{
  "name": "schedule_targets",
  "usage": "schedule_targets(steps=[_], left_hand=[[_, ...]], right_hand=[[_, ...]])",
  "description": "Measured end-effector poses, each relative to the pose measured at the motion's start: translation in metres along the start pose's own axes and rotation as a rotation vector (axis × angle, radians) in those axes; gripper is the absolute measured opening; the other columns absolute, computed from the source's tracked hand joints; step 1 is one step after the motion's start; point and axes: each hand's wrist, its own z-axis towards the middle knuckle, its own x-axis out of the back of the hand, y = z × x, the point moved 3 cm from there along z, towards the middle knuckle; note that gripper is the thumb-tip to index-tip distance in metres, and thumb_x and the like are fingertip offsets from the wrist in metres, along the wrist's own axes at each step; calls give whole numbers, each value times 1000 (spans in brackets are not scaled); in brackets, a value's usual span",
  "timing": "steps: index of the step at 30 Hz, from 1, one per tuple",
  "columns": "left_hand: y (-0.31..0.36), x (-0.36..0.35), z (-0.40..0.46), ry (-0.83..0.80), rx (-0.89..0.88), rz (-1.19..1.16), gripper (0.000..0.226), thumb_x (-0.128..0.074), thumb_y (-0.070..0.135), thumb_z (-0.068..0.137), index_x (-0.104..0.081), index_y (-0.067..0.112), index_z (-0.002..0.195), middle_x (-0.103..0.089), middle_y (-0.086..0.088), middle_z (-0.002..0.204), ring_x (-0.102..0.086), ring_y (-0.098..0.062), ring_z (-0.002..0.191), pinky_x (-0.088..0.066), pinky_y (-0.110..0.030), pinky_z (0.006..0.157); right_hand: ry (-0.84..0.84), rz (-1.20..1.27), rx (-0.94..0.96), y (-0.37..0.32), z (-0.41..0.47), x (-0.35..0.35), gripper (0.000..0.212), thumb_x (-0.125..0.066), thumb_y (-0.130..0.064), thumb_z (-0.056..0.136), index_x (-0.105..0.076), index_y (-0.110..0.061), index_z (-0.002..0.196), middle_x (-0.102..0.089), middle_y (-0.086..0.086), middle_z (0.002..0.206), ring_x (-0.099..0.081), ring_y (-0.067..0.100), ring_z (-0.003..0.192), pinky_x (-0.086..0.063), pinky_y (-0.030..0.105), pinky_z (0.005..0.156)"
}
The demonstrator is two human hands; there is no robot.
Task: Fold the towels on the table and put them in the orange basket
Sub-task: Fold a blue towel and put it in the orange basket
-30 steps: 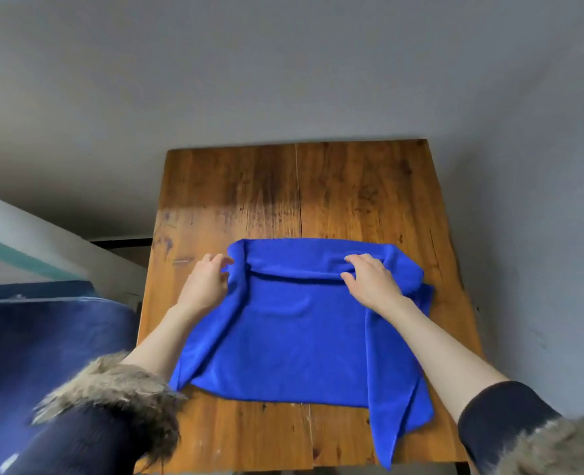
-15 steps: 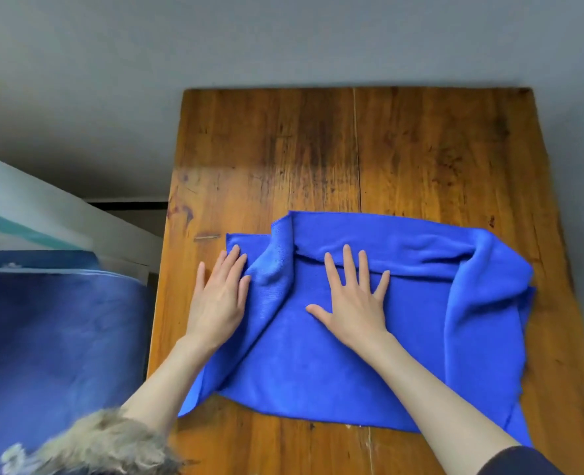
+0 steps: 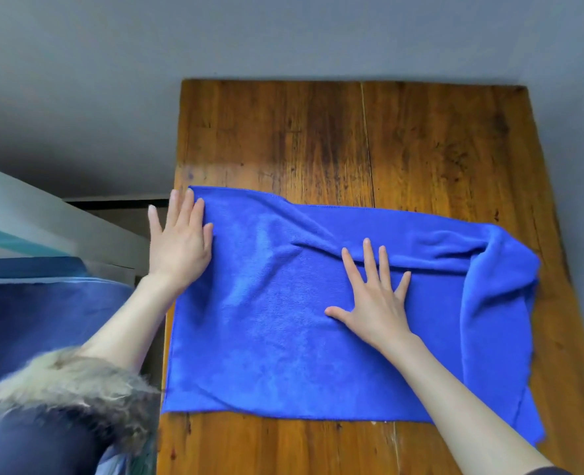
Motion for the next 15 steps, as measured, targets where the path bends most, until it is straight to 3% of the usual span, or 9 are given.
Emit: schedule_targets(steps=[2,4,7,10,15], left_hand=[[14,-3,-10,53,-35,-85,51,-32,28,98,-31,2,142,-19,-16,154,-6,-34,144,-8,-57,112],[35,-13,-27,7,-135,-141,60,-28,42,93,-31,9,144,-17,-14,155,-5,-33,144,-7,-57,112],[52,-33,-45,-150,-169,-170,77,-16,66,81,-16,28,149,2,-3,158,11,-25,145,3,-57,112],[45,-42,-43,-188,-157,-110,89,-12,80,70,0,38,147,22,7,154,25,-19,141,12,-57,109],[29,-37,-30,-225,-146,-36,99,-12,87,58,11,44,144,24,8,154,27,-19,140,13,-62,106]], right_hand=[[44,3,9,-8,-4,-1,100,-55,-63,80,13,-34,147,44,-5,142,32,24,139,0,65,109],[71,15,21,-18,-6,-5,97,-54,-64,79,8,-34,148,41,-6,143,31,23,139,2,66,108],[22,-40,26,-29,-5,-12,99,-50,-71,76,8,-36,147,41,-5,144,34,23,137,4,69,106],[-40,-64,13,-28,3,-12,107,-50,-78,69,13,-39,146,46,-6,141,36,25,136,2,71,104],[-87,-74,37,-30,24,-1,113,-53,-80,63,16,-42,144,41,-2,147,36,26,136,1,73,102]])
